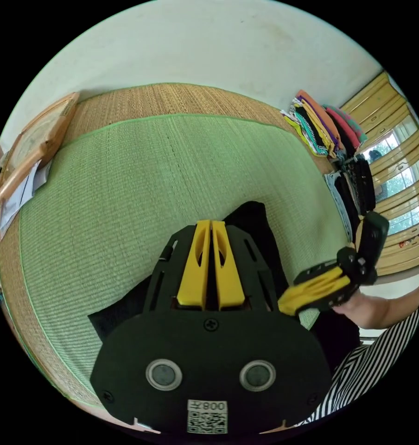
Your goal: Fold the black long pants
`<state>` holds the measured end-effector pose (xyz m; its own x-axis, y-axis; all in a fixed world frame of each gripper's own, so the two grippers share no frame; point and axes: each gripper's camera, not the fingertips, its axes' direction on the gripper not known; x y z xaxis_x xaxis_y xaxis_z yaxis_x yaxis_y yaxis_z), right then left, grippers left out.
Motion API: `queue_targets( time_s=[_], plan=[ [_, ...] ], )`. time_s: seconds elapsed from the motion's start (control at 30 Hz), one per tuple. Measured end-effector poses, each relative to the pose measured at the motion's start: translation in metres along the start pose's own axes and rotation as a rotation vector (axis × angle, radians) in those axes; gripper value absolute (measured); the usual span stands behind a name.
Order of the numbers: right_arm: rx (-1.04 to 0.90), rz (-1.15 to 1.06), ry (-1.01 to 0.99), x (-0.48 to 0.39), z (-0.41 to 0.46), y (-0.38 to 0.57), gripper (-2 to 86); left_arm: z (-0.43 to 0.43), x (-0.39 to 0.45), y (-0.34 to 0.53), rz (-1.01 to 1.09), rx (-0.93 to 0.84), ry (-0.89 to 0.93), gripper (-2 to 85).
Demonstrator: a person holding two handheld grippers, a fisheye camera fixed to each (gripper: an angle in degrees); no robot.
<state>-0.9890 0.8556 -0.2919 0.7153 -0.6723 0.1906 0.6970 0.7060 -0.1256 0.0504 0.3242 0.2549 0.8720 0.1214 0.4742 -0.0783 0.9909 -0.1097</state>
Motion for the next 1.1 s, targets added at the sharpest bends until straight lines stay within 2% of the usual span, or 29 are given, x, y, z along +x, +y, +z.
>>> queue_targets(
  time_s=[0.13,0.17,0.27,0.33,0.4,0.47,0.53,0.6,0.67,0.77,0.83,0.93,1.0,1.1],
  plan=[
    [0.063,0.036,0.167,0.024,-0.005,-0.033,0.1,-0.012,0.006,0.023,-0.027,0.052,-0.034,0.2],
    [0.023,0.063,0.189,0.036,0.004,-0.042,0.1,-0.014,0.007,0.034,-0.038,0.065,-0.059,0.2],
    [-0.073,0.125,0.213,0.060,0.029,-0.051,0.0,-0.011,0.005,0.062,-0.091,0.059,-0.195,0.2],
    [-0.048,0.142,0.182,0.065,0.033,-0.048,0.0,-0.005,-0.003,0.079,-0.140,0.033,-0.270,0.2],
    [-0.027,0.161,0.151,0.065,0.033,-0.046,0.0,-0.003,-0.012,0.096,-0.197,0.045,-0.252,0.2],
    [0.034,0.124,0.134,0.053,0.027,-0.043,0.0,-0.011,-0.016,0.118,-0.258,0.155,-0.193,0.2],
    [0.026,0.129,0.170,0.052,0.031,-0.046,0.0,-0.014,-0.014,0.133,-0.291,0.225,-0.226,0.2],
    [-0.036,0.153,0.193,0.061,0.044,-0.051,0.0,-0.005,-0.018,0.143,-0.324,0.210,-0.239,0.2],
    [-0.011,0.149,0.130,0.056,0.049,-0.051,0.0,0.015,-0.027,0.152,-0.367,0.142,-0.206,0.2],
    [0.024,0.059,0.109,0.024,0.056,-0.047,0.0,0.015,-0.019,0.166,-0.366,0.230,-0.203,0.1],
    [-0.036,0.039,0.127,0.018,0.077,-0.050,0.0,0.022,-0.015,0.175,-0.360,0.243,-0.215,0.1],
    [-0.147,0.073,0.139,0.032,0.116,-0.056,0.1,0.050,-0.021,0.185,-0.376,0.166,-0.215,0.1],
    [-0.122,0.124,0.071,0.035,0.114,-0.058,0.1,0.056,-0.022,0.191,-0.398,0.188,-0.212,0.1],
    [-0.074,0.056,0.102,0.015,0.108,-0.058,0.1,0.063,-0.017,0.201,-0.374,0.239,-0.191,0.1]
  ],
)
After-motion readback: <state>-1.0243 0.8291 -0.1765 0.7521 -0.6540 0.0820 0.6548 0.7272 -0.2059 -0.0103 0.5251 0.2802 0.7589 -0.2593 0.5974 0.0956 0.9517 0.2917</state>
